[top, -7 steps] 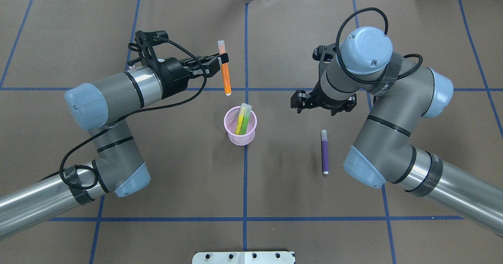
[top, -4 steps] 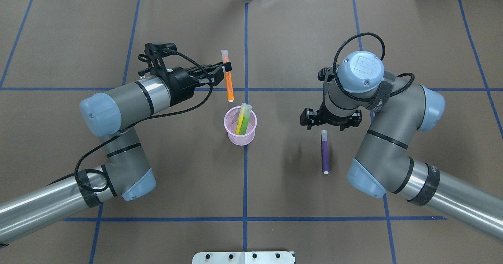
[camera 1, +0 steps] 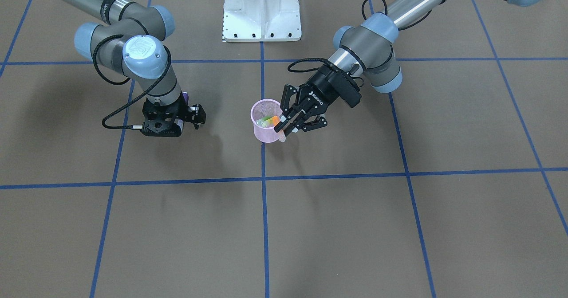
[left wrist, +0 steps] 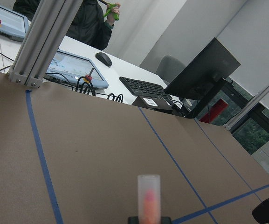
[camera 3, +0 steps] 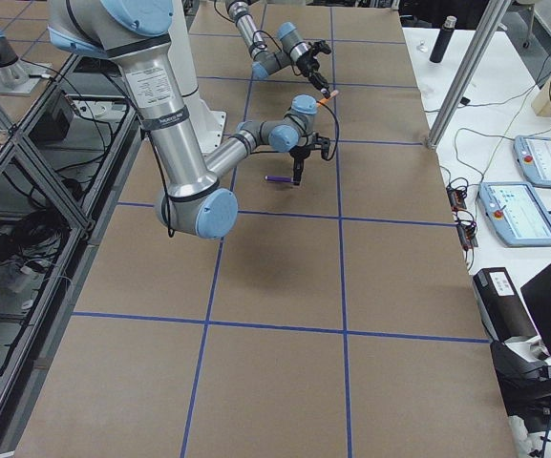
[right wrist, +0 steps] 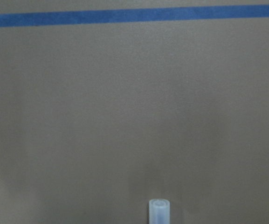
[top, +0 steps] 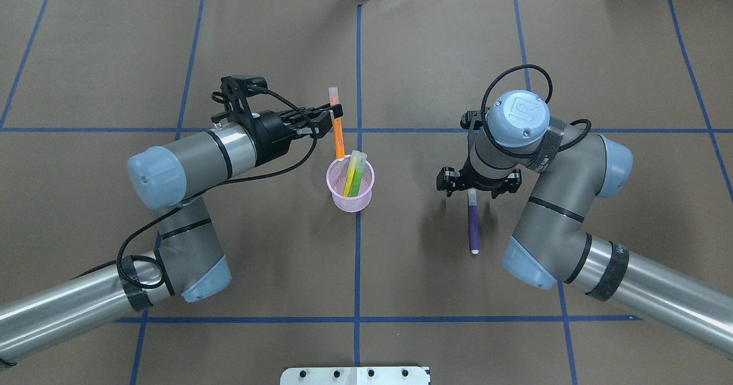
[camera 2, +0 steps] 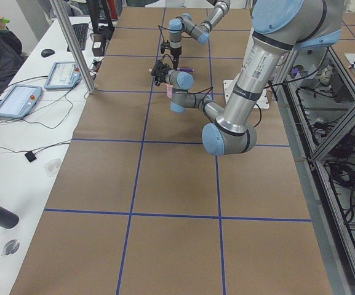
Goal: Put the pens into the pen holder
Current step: 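Lower the orange pen into the pink cup and open the left gripper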
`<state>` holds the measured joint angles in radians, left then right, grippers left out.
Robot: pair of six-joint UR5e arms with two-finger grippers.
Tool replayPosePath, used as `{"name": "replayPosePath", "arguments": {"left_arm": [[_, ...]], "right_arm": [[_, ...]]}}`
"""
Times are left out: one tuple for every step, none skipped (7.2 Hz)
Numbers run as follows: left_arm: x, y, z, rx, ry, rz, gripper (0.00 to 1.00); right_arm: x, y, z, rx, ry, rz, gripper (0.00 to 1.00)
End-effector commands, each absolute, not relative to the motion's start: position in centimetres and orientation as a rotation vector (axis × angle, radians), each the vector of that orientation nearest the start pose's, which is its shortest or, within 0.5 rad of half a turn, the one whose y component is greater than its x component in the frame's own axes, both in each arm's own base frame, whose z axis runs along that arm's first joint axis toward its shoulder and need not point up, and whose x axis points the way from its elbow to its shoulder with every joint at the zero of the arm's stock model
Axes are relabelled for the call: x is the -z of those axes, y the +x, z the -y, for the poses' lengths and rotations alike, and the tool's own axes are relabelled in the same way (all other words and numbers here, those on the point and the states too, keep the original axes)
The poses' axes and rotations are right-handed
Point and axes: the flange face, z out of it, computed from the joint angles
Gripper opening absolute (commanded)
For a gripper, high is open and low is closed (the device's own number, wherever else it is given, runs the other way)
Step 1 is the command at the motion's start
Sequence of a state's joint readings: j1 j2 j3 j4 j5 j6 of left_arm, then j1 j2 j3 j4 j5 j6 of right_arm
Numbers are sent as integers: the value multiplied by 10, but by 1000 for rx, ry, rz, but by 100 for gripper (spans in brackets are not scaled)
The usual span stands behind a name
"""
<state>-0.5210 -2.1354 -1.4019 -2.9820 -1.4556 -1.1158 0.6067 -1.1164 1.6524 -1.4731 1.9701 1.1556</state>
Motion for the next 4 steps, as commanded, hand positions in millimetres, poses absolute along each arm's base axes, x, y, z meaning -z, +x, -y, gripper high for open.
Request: {"name": "replayPosePath", "arguments": {"left_arm": [[-254, 513, 443, 136, 900, -1560, 0], [-261, 521, 434, 121, 883, -1559, 0], [-265, 533, 424, 108, 863, -1561, 0], [-268, 535, 421, 103, 856, -1561, 0]], "right_arm": [[-356, -487, 452, -51, -37, 748, 97], [-355, -487, 452, -48, -46, 755, 97], [-355, -487, 452, -49, -49, 756, 97], [-356, -486, 451, -49, -50, 755, 97]]}}
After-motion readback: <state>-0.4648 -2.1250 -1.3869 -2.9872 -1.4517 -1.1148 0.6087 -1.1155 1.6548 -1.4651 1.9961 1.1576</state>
